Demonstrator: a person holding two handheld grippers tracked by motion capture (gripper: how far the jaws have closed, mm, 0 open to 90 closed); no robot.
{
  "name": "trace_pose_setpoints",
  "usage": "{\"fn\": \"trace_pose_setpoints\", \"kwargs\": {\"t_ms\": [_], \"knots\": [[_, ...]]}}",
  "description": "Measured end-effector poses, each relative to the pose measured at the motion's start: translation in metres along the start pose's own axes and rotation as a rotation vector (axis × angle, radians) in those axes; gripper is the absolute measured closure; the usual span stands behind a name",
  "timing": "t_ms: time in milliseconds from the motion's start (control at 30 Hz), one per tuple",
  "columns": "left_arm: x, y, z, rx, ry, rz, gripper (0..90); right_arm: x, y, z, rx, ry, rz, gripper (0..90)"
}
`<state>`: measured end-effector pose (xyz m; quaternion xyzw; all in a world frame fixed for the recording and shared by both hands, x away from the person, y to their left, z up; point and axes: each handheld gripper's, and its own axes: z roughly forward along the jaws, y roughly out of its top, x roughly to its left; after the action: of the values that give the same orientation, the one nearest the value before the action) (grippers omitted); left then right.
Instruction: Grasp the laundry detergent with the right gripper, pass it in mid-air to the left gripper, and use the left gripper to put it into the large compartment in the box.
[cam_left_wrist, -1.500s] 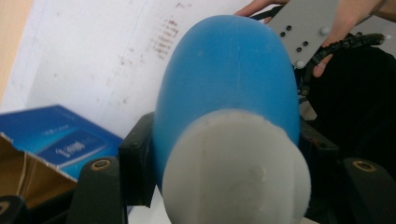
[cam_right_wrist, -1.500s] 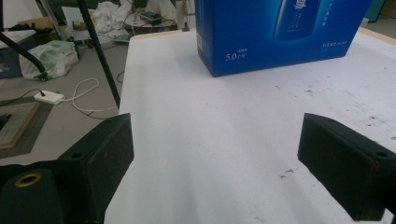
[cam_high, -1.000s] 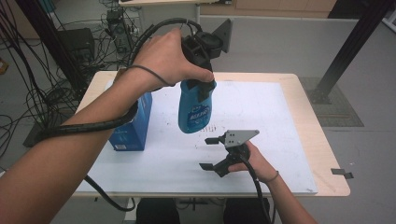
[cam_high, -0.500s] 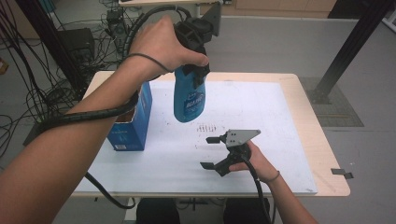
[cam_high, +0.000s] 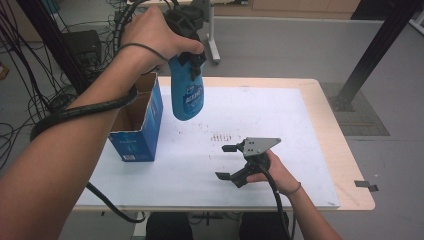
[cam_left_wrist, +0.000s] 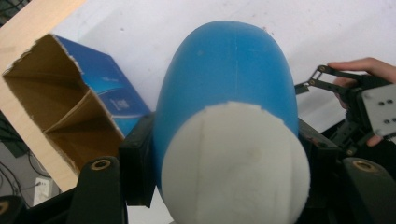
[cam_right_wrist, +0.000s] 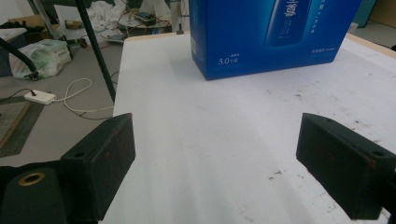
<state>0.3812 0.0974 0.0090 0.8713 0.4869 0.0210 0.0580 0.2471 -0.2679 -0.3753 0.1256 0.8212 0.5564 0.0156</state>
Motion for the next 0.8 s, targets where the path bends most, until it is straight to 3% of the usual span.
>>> {"fn": "trace_pose_setpoints", "kwargs": {"t_ms": [167,267,800], "knots": [[0.013,-0.002,0.001,-0.001,0.009,-0.043,37.3,0.001,0.001,0.000,0.003,-0.005,0.001,11.9],[0.021,-0.006,0.002,-0.019,0.024,-0.102,37.4,0.001,0.001,0.000,0.002,-0.006,-0.001,12.0],[0.073,-0.015,0.000,0.001,0.051,-0.267,37.3,0.003,0.001,-0.004,0.002,-0.014,-0.005,12.9]]}}
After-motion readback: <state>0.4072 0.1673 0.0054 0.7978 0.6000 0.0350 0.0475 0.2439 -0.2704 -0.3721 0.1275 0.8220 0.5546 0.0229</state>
